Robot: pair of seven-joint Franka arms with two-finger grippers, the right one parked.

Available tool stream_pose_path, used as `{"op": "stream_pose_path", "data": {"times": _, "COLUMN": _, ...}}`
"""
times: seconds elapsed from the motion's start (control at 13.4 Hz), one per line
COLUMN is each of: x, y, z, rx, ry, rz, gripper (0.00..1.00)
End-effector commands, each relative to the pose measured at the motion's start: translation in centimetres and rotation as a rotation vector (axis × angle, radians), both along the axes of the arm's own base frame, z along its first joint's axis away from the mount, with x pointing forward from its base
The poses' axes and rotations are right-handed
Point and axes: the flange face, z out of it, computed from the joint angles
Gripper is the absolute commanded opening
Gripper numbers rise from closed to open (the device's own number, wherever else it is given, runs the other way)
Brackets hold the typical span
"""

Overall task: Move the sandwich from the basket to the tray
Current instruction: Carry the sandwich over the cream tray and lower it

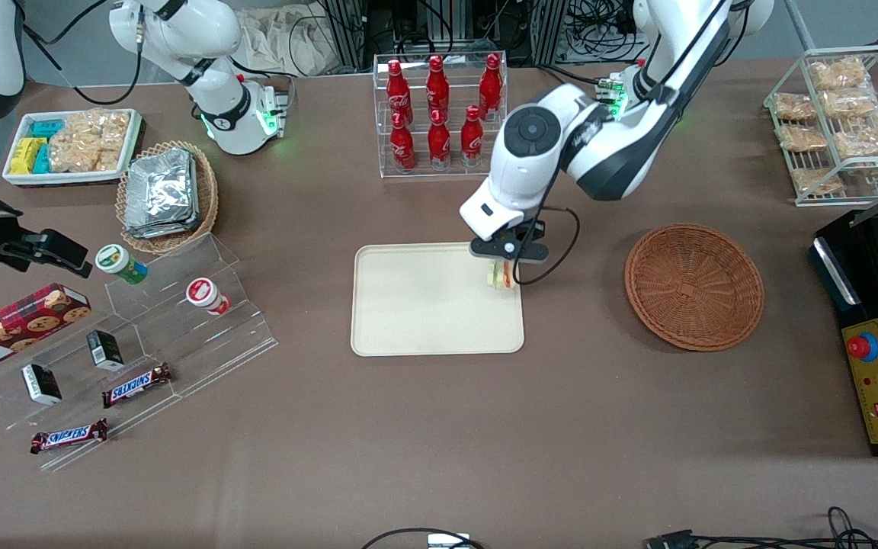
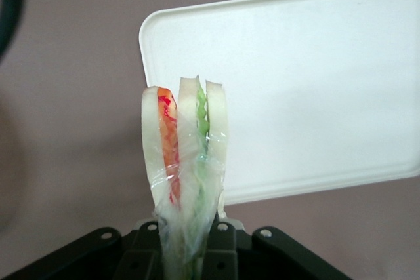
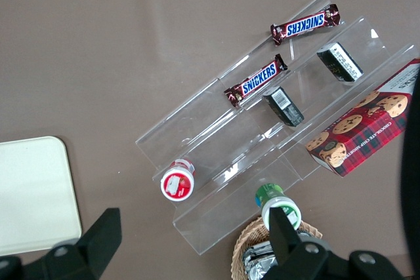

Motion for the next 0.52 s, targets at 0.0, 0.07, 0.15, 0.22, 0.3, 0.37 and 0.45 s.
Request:
{"op": "stream_pose_path", "data": {"times": 0.0, "x": 1.0, "y": 0.7, "z": -5.3, "rx": -0.007, "ry": -0.025, "rz": -0.033, "gripper": 0.0}}
{"op": "stream_pose_path", "data": {"times": 0.07, "x": 1.3, "y": 0.6, "z": -7.3, "rx": -0.001, "ry": -0.036, "rz": -0.029, "gripper": 0.0}}
{"op": "stream_pose_path", "data": {"times": 0.15, "x": 1.8, "y": 0.8, "z": -9.1, "rx": 0.012, "ry": -0.049, "rz": -0.012, "gripper": 0.0}}
{"op": "stream_pose_path", "data": {"times": 0.22, "x": 2.0, "y": 0.8, "z": -10.9, "rx": 0.037, "ry": -0.058, "rz": -0.017, "gripper": 0.0}}
{"op": "stream_pose_path", "data": {"times": 0.3, "x": 2.2, "y": 0.7, "z": -12.1, "rx": 0.051, "ry": -0.066, "rz": -0.009, "gripper": 0.0}}
{"op": "stream_pose_path", "data": {"times": 0.37, "x": 2.2, "y": 0.6, "z": -12.8, "rx": 0.053, "ry": -0.066, "rz": -0.001, "gripper": 0.0}}
{"op": "stream_pose_path", "data": {"times": 0.45, "x": 2.1, "y": 0.5, "z": -13.1, "rx": 0.048, "ry": -0.058, "rz": 0.005, "gripper": 0.0}}
